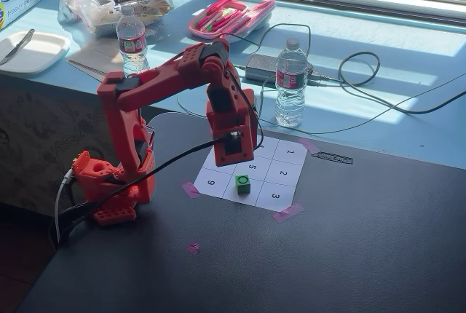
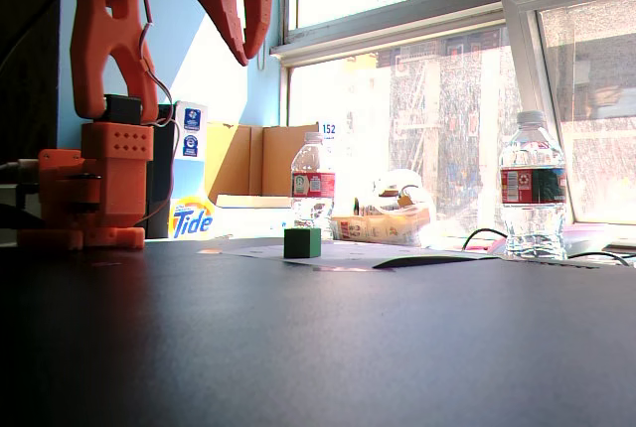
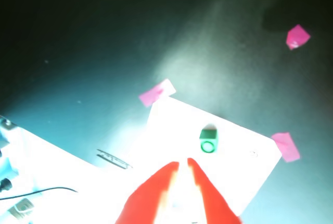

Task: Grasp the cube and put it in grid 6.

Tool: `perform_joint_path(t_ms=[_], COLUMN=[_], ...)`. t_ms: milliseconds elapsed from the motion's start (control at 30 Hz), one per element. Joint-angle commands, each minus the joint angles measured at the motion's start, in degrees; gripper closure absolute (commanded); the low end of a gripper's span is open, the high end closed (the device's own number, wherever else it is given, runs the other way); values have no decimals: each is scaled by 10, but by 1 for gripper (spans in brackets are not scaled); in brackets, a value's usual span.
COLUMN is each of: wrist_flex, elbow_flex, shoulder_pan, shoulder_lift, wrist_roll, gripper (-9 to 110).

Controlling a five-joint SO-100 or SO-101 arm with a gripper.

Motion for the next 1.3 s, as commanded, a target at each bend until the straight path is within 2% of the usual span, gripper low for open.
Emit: perform_joint_path(t_ms=[0,200,700,1267], wrist_flex=[-41,-120,-283,-338], elbow_flex=[60,226,639,831], shoulder_pan=[36,80,84,91], shoulder_lift=[82,196,417,533], wrist_roll=[-25,-50,-62,-62], gripper=[101,101,101,101])
